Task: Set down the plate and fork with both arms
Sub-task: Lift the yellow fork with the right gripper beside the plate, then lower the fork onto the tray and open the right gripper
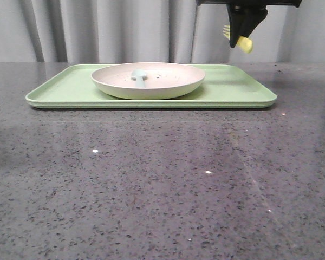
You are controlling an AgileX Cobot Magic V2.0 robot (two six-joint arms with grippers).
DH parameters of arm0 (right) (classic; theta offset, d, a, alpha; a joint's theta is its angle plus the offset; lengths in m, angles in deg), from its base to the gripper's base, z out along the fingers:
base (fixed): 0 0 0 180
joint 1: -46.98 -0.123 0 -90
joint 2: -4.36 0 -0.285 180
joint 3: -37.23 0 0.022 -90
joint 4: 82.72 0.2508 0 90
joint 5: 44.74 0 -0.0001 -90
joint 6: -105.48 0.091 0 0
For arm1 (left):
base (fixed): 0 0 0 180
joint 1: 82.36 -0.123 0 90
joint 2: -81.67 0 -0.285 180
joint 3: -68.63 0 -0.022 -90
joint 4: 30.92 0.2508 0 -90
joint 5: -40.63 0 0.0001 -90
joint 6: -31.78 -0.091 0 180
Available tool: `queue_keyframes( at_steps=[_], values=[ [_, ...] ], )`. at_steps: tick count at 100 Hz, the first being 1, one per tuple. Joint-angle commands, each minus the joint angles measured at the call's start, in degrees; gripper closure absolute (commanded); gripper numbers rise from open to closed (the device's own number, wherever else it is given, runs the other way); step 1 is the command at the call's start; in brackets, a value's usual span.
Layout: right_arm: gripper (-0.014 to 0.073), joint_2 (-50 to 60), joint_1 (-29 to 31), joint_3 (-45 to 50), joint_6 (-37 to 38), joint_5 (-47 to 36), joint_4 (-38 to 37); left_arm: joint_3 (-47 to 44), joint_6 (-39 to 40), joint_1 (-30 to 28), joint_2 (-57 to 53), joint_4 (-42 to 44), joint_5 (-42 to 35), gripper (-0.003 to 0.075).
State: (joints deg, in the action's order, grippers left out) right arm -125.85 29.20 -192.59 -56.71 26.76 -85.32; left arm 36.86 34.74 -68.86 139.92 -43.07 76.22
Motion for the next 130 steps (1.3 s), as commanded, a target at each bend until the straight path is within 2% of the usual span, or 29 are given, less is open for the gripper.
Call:
queue_keyframes(
  at_steps=[1, 45, 67, 75, 130],
  values=[
    [0.0529, 2.72, 0.97, -1.18, -1.03, 5.41, 1.18, 1.58, -0.02, -0.10, -0.70, -0.40, -3.67, 0.0470],
    [0.0504, -1.57, 2.85, -1.18, -4.25, 5.53, 12.31, 1.58, -0.02, -0.10, -0.70, -0.63, -3.67, 0.0470],
    [0.0302, -1.64, 2.85, -1.18, -4.79, 5.53, 12.63, 1.58, -0.02, -0.10, -0.70, -0.70, -3.67, 0.0470],
    [0.0259, -1.64, 2.85, -1.18, -4.79, 5.53, 12.63, 1.58, -0.02, -0.10, -0.70, -0.70, -3.67, 0.0470],
    [0.0264, 3.62, 2.80, -1.18, -6.99, 5.60, 12.47, 1.58, -0.02, -0.10, -0.70, -0.70, -3.67, 0.0471]
  ],
)
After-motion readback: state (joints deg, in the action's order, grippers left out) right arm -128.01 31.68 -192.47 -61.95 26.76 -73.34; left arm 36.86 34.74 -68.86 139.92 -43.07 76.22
